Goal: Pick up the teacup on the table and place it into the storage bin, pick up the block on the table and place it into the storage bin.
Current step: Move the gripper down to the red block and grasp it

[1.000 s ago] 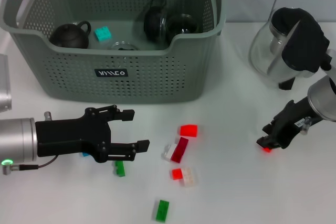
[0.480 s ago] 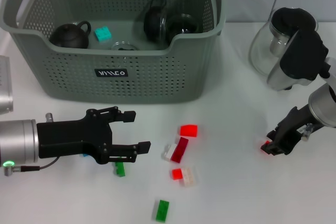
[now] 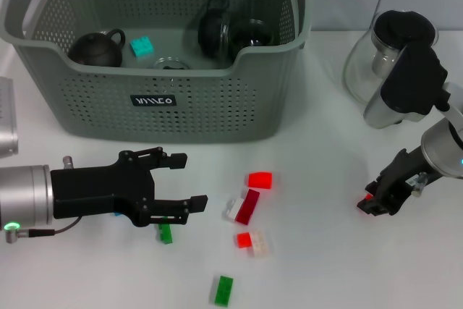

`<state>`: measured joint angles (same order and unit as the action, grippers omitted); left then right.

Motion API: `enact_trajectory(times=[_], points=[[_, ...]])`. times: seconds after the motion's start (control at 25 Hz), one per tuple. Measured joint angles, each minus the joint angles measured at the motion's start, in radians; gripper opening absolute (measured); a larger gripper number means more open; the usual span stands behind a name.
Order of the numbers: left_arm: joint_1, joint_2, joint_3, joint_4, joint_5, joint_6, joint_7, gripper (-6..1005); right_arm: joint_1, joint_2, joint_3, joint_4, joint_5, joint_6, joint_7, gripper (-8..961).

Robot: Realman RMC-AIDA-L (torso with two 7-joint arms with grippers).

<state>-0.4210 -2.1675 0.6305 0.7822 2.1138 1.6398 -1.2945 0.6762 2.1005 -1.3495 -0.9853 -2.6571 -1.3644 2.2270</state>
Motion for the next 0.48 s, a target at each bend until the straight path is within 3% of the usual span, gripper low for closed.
enact_trajectory(times=[0.28, 0.48], points=[[0.001, 0.000, 0.000, -0.006, 0.000, 0.000, 0.004, 862, 0.004, 0.003, -0.035, 0.027, 0.002, 0.022, 0.001, 311], [0.003, 0.001, -0.014, -0.007, 0.002, 0.001, 0.008, 862, -0.010, 0.001, -0.030, -0.002, 0.029, 0.012, 0.002, 211]])
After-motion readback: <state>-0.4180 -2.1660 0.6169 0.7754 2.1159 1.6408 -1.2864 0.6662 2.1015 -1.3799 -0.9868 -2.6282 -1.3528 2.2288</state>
